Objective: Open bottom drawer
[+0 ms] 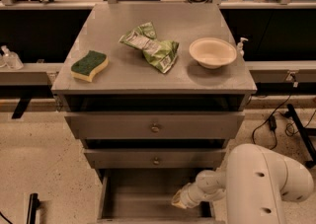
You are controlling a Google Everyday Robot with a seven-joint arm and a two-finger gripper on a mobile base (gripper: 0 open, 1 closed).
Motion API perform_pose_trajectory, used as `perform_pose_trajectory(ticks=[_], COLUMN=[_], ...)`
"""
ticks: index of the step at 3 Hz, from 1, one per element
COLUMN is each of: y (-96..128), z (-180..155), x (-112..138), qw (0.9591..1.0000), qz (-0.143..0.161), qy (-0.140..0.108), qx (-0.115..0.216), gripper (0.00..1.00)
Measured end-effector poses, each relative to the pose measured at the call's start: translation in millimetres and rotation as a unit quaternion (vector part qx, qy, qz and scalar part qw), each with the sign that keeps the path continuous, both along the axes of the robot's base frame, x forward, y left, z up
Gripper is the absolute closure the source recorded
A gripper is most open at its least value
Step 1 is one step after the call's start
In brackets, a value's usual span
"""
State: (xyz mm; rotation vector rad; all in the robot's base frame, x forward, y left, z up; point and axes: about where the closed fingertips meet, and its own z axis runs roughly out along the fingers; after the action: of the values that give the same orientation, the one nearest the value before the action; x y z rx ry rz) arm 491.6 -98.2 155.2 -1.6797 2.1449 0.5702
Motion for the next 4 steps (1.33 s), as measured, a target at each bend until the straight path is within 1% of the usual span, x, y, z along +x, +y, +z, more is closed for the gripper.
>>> perform_pose_trajectory(ticks=[1,2,3,4], y=[13.8,26.0,52.0,78.6], z=[-0.5,-7.9,-28.1,-37.7], x=[13.0,16.7,-12.5,-55.7], qw=[0.9999,0.9997,0.9978,0.9916], qz=[0.011,0.023,0.055,0.103], qy=[-0.006,0.001,0.037,0.076], qx=[0.0,-0.003,-0.009,-0.019], gripper=[1.0,1.0,1.0,1.0])
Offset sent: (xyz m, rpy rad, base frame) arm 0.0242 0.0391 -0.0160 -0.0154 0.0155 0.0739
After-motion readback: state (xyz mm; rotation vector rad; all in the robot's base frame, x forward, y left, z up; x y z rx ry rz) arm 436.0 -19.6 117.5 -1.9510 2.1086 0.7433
